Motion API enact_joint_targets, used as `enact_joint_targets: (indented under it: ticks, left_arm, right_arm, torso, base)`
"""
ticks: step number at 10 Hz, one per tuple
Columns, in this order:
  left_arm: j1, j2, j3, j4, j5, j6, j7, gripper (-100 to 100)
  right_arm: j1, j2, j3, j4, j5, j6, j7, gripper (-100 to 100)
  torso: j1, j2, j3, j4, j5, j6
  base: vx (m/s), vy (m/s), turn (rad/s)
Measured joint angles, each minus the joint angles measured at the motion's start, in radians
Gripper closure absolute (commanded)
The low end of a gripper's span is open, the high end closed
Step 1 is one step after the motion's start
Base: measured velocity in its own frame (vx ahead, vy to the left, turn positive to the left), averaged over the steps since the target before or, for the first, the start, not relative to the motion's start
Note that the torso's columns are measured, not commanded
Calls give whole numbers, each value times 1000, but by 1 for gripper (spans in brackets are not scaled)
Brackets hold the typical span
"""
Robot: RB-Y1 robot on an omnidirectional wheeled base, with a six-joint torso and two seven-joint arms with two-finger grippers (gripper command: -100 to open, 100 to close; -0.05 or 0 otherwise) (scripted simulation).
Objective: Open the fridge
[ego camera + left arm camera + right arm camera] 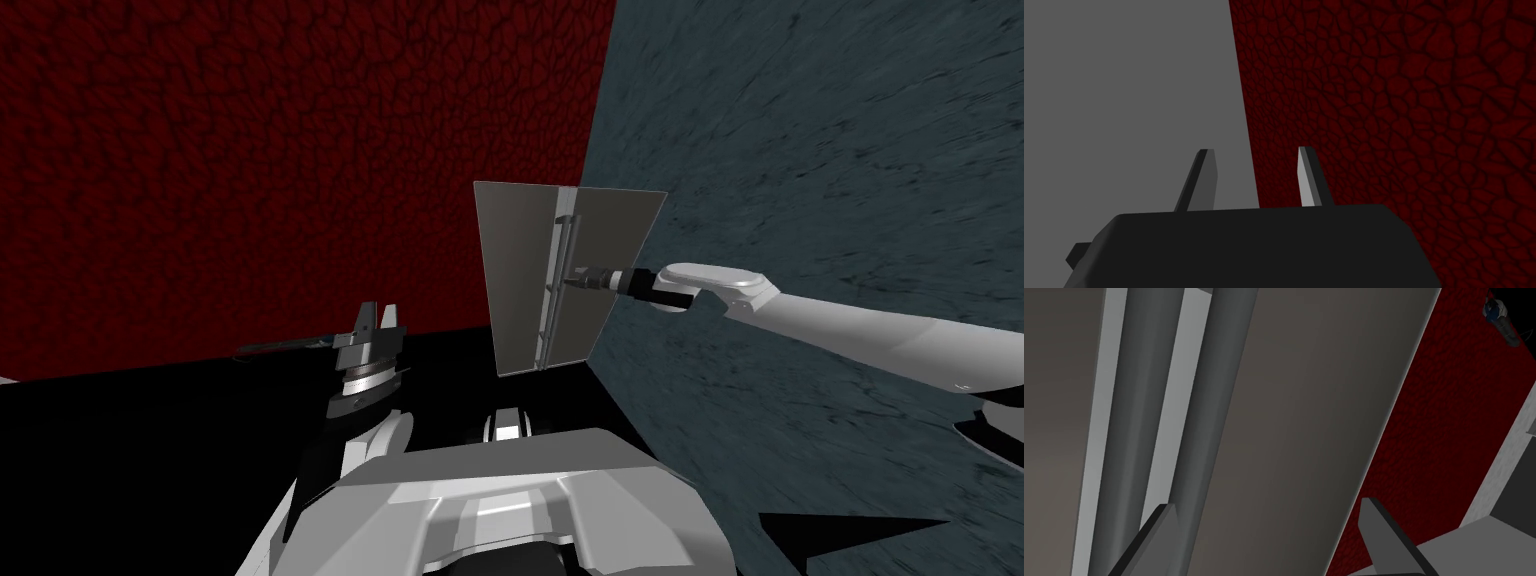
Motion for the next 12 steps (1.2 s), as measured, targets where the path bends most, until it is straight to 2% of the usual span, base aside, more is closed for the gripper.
enact_joint_targets:
  ticks: [1, 2, 4, 5, 6, 8, 11, 12]
  left_arm:
    - [0, 0, 0, 0, 0, 0, 0, 0]
    - [0, 0, 0, 0, 0, 0, 0, 0]
    - [0, 0, 0, 0, 0, 0, 0, 0]
    - [0, 0, 0, 0, 0, 0, 0, 0]
    - [0, 0, 0, 0, 0, 0, 0, 0]
    - [0, 0, 0, 0, 0, 0, 0, 0]
    - [0, 0, 0, 0, 0, 0, 0, 0]
    - [0, 0, 0, 0, 0, 0, 0, 0]
  right_arm:
    - [-36, -29, 8, 22, 20, -5, -1, -100]
    - [-40, -50, 4, 21, 27, -2, 2, -100]
    - [-71, -111, -2, 27, 53, 8, 7, -100]
    - [-48, -154, -40, 21, 51, 13, 21, -100]
    - [-58, -167, -37, 30, 62, 13, 26, -100]
    - [-97, -165, -10, 46, 78, 5, 20, -100]
    - [-161, -231, -3, 71, 120, 3, 25, -100]
    - [-131, -267, -36, 64, 102, 13, 50, -100]
  torso:
    - [1, -1, -1, 0, 0, 0]
    - [-1, 0, 0, 0, 0, 0]
    - [0, 0, 0, 0, 0, 0]
    - [1, -1, -1, 0, 0, 0]
    - [-2, 1, 0, 0, -1, -1]
    - [-4, 4, 3, 1, -2, 0]
    - [2, -4, -3, -1, 1, -1]
    - [3, -3, -2, -1, 1, -1]
  base:
    - [81, 68, -25]
    - [80, 63, -42]
    - [114, 88, -67]
    - [78, 61, -23]
    - [19, 19, 7]
    - [5, 5, -18]
    - [87, 66, -63]
    - [67, 76, -52]
